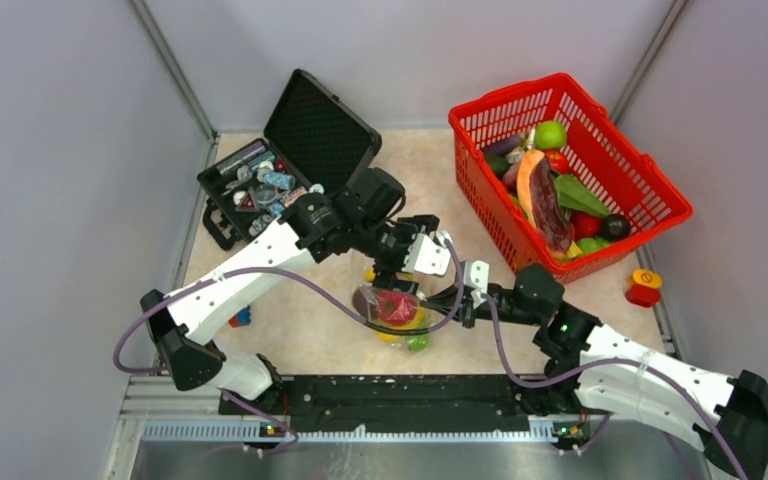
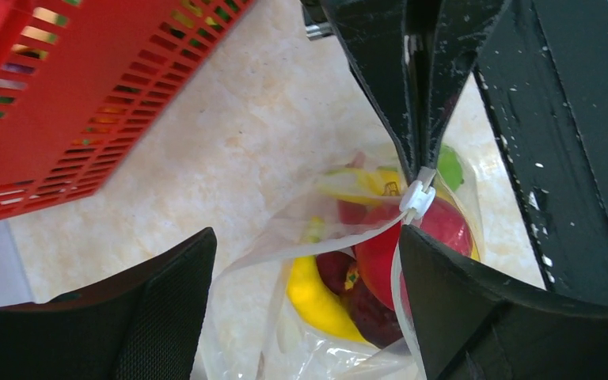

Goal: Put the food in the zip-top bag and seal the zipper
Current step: Adjust the zipper food storage bag at the center of the board.

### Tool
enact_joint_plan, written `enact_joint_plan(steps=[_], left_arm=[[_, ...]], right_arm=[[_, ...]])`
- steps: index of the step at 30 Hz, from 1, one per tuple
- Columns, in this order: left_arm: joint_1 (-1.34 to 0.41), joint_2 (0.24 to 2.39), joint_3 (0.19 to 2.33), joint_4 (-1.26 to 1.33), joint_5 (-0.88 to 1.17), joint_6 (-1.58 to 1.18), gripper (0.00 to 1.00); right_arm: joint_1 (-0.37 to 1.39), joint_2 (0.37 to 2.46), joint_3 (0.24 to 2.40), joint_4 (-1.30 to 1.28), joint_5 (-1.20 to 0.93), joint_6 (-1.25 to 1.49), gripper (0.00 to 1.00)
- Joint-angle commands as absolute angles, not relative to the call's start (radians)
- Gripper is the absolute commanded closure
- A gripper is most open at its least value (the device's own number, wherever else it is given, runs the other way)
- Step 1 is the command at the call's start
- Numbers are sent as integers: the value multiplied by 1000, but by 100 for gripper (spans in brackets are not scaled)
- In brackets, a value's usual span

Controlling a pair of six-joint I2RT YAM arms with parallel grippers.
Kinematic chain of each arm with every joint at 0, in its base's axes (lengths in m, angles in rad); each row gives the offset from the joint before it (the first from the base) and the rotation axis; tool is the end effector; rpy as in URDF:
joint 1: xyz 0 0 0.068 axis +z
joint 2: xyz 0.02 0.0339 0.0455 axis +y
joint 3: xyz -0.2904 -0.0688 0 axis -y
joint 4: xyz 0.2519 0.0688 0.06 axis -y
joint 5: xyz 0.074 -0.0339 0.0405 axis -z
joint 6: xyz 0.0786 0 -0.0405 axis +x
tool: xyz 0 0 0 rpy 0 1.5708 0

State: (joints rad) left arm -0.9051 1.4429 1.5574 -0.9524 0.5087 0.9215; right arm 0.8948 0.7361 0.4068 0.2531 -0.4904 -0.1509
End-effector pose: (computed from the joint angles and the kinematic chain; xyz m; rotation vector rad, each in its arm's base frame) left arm 0.1686 -0.2767 0.3839 1.9965 1.2463 -0.6015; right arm 0.0997 0.1834 0.2729 -1.1797 1.2646 0.9600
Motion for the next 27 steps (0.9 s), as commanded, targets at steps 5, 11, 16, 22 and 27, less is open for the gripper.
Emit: enact_joint_plan(steps=[5,11,16,22,27], left_arm=[[-897,1437,1595,-1087,589,974,12],[-897,1395,1595,-1048,626,971,10],[-898,1438,1594,-1071,600,968,11],[-899,1496,1621,-1126,630,973,13],[-899,1506,1602,-1093,607,972,15]], right_arm=[[905,737,448,273,-469,-178,100],[906,738,444,275,-468,-175,100],[908,726,447,273,-469,-179,100],[907,719,450,273,-466,-183,100],[908,713,448,272,-470,-182,100]])
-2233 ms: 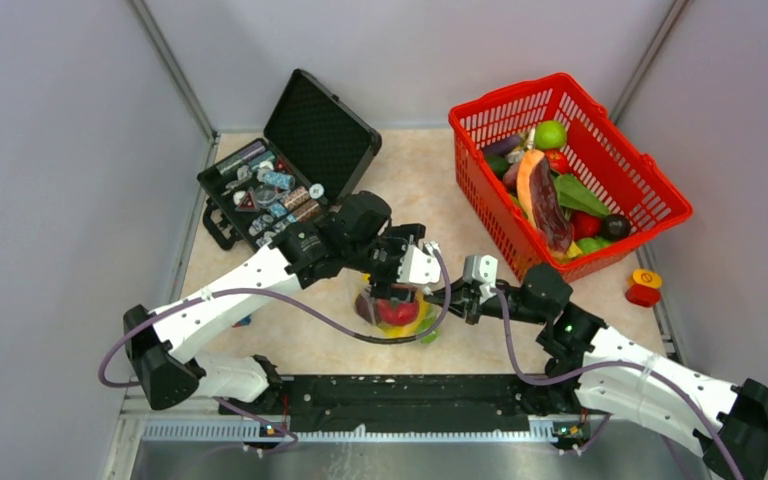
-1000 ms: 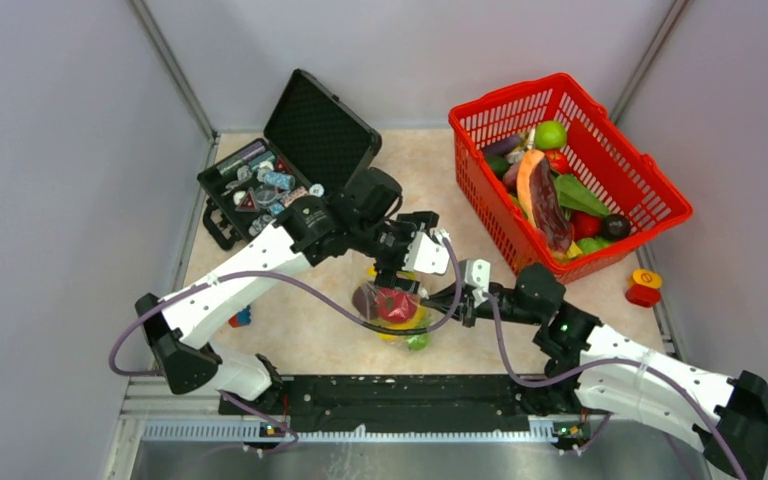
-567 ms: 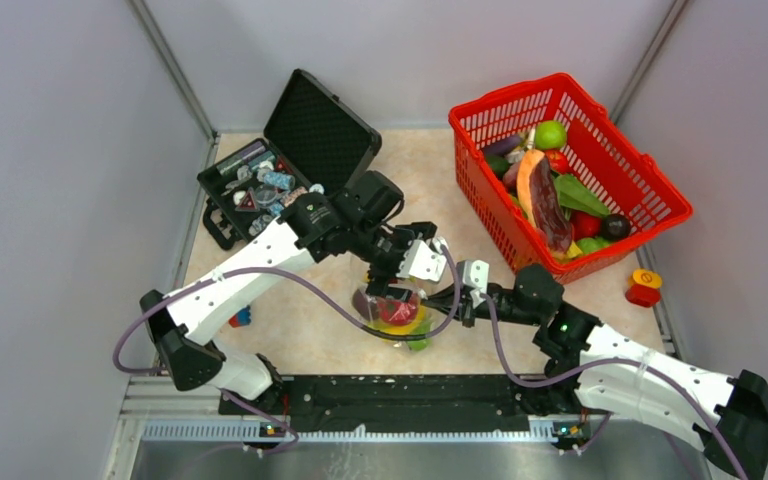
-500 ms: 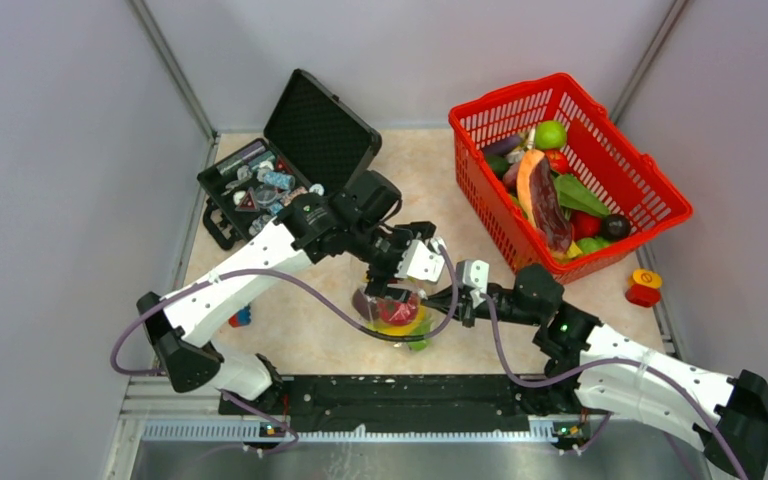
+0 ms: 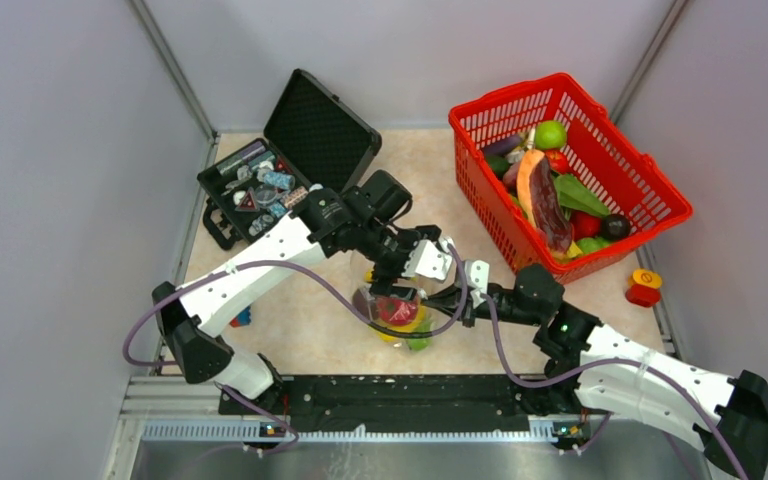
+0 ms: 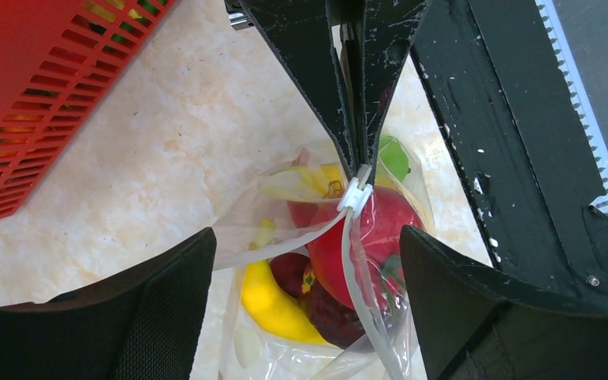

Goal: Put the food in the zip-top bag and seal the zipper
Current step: Adjust the zipper food storage bag at the center of the board.

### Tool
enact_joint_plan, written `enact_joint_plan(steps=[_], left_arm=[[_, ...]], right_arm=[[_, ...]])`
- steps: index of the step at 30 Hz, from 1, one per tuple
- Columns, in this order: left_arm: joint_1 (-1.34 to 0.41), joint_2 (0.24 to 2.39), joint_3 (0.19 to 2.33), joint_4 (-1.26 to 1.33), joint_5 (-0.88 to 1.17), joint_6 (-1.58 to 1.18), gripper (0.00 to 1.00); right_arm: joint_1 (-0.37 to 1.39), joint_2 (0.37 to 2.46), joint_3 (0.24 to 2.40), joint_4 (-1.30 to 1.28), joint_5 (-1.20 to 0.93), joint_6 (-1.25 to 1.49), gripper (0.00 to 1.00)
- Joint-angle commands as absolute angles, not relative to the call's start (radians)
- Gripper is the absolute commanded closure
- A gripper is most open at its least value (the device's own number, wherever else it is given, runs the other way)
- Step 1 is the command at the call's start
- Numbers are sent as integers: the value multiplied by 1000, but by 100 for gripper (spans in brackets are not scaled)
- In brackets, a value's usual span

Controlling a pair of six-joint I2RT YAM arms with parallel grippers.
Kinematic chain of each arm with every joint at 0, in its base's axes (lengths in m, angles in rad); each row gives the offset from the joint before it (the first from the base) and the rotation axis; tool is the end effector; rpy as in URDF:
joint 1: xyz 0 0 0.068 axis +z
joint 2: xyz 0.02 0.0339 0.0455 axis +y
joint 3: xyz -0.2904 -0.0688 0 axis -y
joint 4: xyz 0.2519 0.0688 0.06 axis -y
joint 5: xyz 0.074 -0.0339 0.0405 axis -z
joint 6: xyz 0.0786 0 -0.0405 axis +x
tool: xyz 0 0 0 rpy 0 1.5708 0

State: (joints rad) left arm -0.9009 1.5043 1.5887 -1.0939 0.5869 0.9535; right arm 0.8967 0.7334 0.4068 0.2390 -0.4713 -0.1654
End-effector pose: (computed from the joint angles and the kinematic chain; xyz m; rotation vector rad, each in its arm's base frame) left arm 0.1651 -0.2786 0.3662 2.1099 1.3132 -0.7291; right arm 0.1004 0.1829 0.2713 -1.1805 1.2734 0.9357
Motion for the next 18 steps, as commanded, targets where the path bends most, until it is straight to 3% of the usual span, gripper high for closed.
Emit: enact_joint_plan(steps=[1,15,18], left_arm=[[-900,1511,1602,-1095,600,972,15],[-899,1573,1629,-1103,552,987,25],[-900,1581,1646,-1105,543,984,35]], right_arm=[[907,712,447,271,-469,-182,100],[908,706,449,259,-474,-204,100],[908,705,446,259,-473,-204,100]])
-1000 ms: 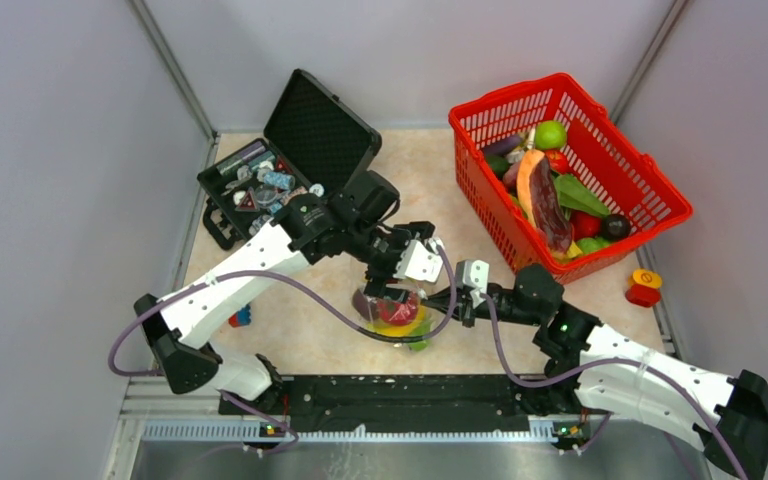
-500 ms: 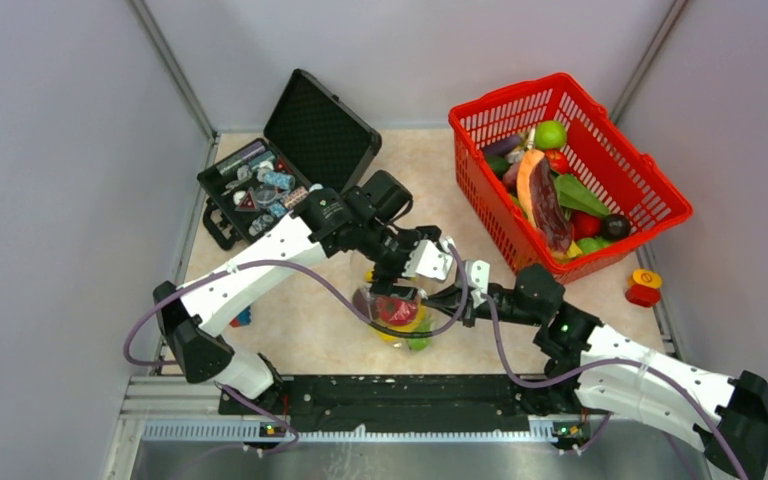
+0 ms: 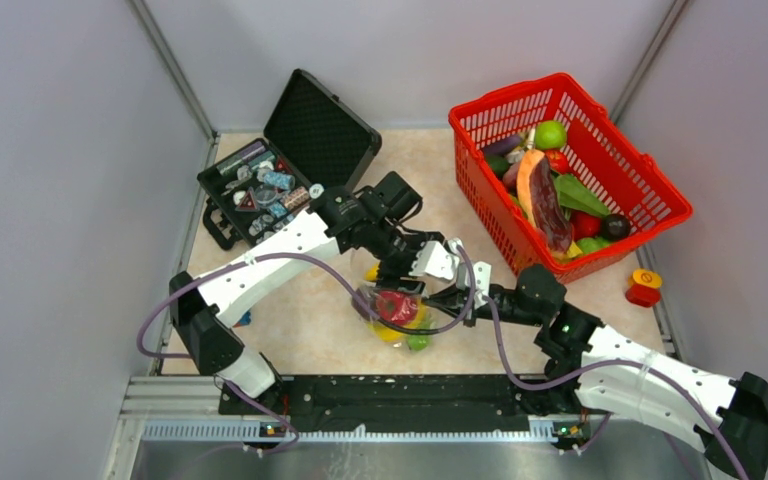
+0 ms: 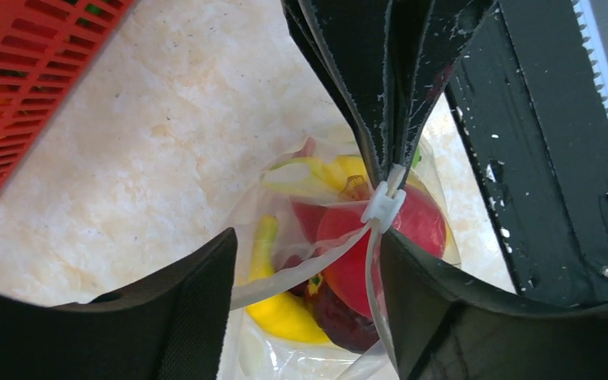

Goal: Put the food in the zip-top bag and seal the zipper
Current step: Adjust the zipper food storage bag at the center of the board.

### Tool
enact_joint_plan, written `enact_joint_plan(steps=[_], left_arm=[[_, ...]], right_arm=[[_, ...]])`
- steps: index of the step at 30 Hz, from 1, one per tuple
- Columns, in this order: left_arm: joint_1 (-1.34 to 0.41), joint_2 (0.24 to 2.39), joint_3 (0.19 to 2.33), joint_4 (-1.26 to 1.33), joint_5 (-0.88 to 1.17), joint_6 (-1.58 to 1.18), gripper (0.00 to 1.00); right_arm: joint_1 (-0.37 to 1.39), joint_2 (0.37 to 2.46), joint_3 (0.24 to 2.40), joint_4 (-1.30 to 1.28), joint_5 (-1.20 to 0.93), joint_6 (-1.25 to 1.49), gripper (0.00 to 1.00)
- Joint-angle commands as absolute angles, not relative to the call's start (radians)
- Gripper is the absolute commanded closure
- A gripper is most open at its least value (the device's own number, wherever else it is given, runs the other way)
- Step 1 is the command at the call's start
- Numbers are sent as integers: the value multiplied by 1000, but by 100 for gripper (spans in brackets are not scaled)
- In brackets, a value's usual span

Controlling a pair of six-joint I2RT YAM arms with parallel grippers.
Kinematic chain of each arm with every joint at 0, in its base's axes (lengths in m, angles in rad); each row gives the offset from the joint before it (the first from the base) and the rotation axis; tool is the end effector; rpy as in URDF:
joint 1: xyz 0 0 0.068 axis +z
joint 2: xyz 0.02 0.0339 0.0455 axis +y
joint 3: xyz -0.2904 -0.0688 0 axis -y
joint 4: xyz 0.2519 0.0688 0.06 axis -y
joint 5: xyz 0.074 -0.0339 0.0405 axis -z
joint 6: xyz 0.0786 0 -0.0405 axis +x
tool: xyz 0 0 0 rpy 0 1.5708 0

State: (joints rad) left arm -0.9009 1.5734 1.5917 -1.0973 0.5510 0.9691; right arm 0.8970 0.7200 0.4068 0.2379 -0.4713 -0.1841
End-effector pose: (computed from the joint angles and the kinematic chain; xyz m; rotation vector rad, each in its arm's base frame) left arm 0.1777 -0.2906 0.3442 2.1594 1.3688 -0.6987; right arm 0.0990 0.1812 0.2736 -1.1857 1.2484 0.9220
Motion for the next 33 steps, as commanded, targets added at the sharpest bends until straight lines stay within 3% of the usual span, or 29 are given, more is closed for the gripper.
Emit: enact_joint_plan(steps=[1,3,7,12,16,19,22,23,28,33], left_arm=[[-901,1581,1649,-1105,538,984,40],[-900,1580,1649,-1100,529,978,50],[-899,1576,1645,-1100,514,962,56],[-900,1567,1632,-1094,510,940,85],[-900,1550,1602,-1071,510,927,99],[-900,1516,1555,-1002,486,882,100],[-901,1458,1478,-905,460,814,100],[-902,1435,1457,-875,457,785,100],[-905,1324,1396,-755,410,588,100],[-922,1293,1411,-731,337,444,100]], right_arm=[[909,705,445,258,-473,-204,100],[910,702,443,258,-468,-204,100],[910,698,443,258,-464,-206,100],[910,698,430,288,-442,-188,100],[911,696,408,320,-411,-151,100],[912,685,390,336,-344,-96,96],[912,666,381,339,-281,-48,68],[911,660,382,338,-265,-35,63],[912,628,388,328,-253,-8,50],[912,606,437,250,-326,-33,47]])
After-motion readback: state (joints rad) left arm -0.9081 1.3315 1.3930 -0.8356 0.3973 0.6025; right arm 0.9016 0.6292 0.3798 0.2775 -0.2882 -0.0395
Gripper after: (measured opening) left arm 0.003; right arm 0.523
